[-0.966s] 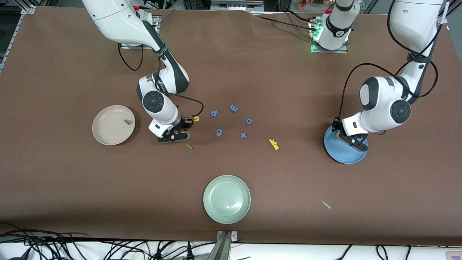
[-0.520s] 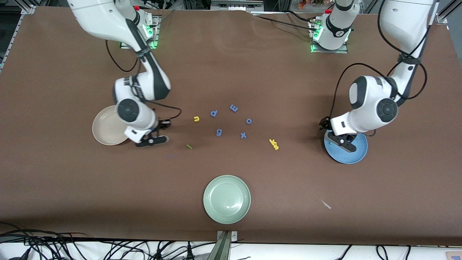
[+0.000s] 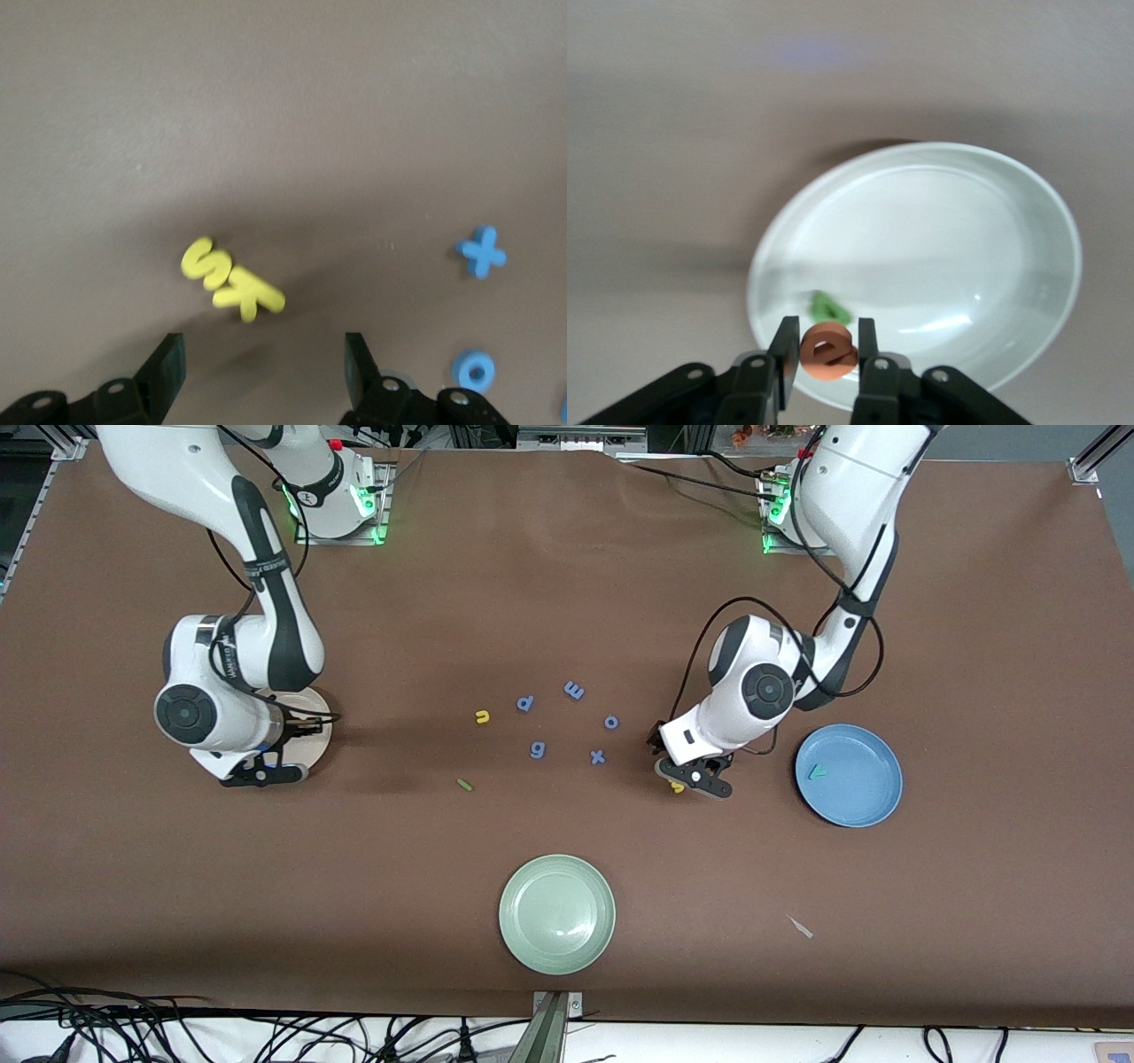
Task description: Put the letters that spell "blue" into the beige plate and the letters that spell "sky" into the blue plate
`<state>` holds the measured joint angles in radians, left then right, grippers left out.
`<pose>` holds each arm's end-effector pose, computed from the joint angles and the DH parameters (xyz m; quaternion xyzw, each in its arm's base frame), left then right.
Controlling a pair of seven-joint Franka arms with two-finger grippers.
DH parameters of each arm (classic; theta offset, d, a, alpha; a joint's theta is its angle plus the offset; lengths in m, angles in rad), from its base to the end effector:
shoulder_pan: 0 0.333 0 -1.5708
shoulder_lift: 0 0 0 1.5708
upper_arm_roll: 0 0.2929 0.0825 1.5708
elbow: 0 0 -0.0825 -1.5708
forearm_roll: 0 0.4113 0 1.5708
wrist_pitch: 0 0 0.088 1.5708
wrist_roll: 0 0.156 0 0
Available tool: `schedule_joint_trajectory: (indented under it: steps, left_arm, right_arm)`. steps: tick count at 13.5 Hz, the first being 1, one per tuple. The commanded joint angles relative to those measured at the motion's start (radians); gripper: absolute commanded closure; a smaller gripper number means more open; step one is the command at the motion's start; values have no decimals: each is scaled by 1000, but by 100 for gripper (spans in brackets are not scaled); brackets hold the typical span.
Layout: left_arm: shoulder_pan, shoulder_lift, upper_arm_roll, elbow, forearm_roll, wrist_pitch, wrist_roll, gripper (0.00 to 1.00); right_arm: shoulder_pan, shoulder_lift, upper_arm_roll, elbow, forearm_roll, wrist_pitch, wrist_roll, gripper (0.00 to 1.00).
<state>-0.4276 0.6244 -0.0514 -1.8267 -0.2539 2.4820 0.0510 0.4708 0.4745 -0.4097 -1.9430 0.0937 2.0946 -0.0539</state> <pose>0.5802 -0.3092 0.1059 0.9827 -0.1591 -0.0057 0.0949 0.5820 0.0340 0.1482 0.9880 0.0351 -0.1391 0.0571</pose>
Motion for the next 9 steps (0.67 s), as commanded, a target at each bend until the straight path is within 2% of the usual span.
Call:
schedule_joint_trajectory:
  steps: [1,3,5,7,9]
  left_arm:
    - [-11,66,15,55,-25,43,-2,22]
    - [-13,69,16,55,-22,45,-2,27]
    - [-13,80,16,55,-22,48,-2,40]
    - [-11,87,16,57,-21,61,0,61]
    - [-11,93,16,55,-18,71,0,69]
  right_arm:
    - [5,1,-8,2,7,-8,5,0]
    - [29,-10,5,7,18,-8,9,0]
    - [57,-14,52,15,52,7,58,0]
    - [71,-11,112,35,81,19,135,0]
    - [116,2,158,38,81,80,253,0]
